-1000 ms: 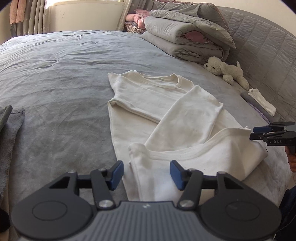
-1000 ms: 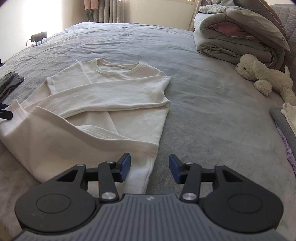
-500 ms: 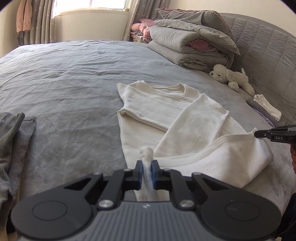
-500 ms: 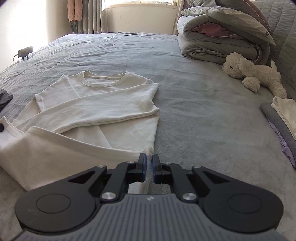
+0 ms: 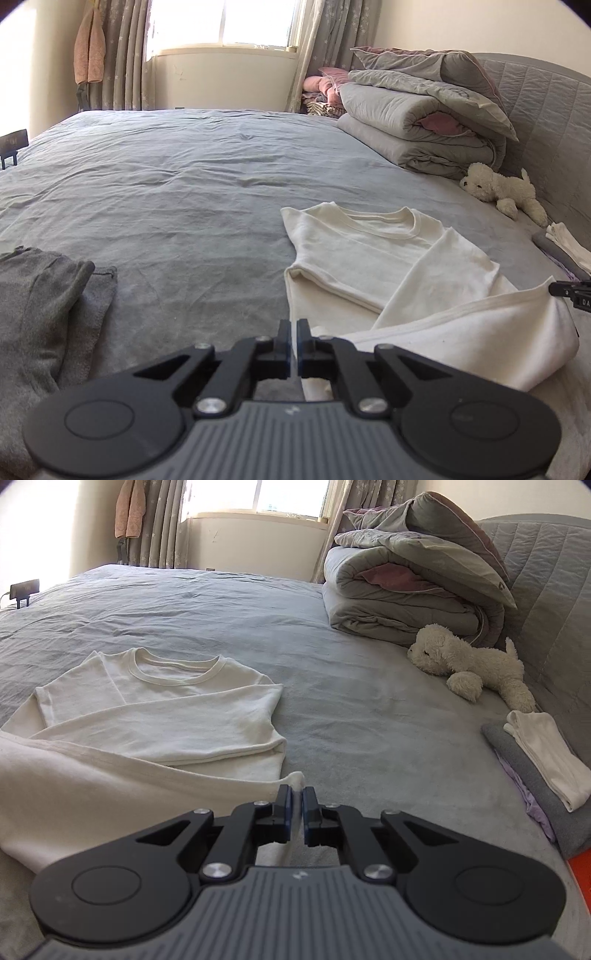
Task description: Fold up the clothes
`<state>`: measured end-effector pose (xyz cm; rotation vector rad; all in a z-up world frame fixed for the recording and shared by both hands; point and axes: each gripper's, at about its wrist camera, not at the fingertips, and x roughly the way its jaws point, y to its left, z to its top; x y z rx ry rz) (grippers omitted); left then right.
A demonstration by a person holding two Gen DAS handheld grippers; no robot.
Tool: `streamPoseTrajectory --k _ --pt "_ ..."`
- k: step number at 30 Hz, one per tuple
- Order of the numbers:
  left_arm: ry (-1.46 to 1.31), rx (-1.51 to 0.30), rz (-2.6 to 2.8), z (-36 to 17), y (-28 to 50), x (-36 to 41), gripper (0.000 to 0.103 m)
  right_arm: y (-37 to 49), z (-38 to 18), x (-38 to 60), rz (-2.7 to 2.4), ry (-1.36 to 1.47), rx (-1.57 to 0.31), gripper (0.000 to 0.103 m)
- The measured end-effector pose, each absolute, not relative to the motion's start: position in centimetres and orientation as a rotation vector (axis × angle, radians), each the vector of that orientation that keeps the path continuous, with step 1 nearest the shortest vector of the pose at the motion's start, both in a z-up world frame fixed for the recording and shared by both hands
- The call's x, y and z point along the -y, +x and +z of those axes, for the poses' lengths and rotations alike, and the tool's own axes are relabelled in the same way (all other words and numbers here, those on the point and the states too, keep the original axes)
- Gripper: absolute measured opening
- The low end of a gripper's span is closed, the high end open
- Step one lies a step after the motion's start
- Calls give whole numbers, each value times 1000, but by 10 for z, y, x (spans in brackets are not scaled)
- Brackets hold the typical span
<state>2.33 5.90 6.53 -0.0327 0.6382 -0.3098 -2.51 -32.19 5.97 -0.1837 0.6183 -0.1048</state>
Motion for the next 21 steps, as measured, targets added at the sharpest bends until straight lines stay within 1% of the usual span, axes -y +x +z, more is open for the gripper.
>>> streamPoseTrajectory --k 2,4,7,8,9,10,11,15,17,19,20,21 --pt "-31 -625 -314 68 36 -55 2 -14 61 317 -123 -214 -597 5" --pt "-38 -703 -393 66 50 -48 3 -5 60 316 -126 -226 -594 5" --pt "-121 -800 -425 59 57 -51 8 -1 57 316 -113 -219 -611 5" --pt "-172 -821 -433 56 58 -55 16 -1 56 317 -106 -215 -618 5" --pt "-224 -842 -440 54 59 -59 28 -2 56 316 -100 -213 -623 5" --pt "-260 -860 -456 52 61 -61 34 -3 57 315 -95 -214 -624 5" --pt "-274 -872 -470 53 61 -61 42 -4 58 314 -92 -212 -625 5" --pt "-255 -903 -475 51 60 -53 52 -4 57 313 -93 -199 -639 5" --pt "-219 -912 -446 47 61 -48 52 -5 54 311 -96 -204 -649 6" --pt "-189 -896 -427 45 60 -43 49 -6 52 310 -97 -206 -652 6" --pt "-179 -882 -423 45 59 -41 42 -6 52 310 -98 -206 -651 6" --pt "-155 -863 -414 46 56 -39 31 -7 52 309 -99 -207 -650 6"
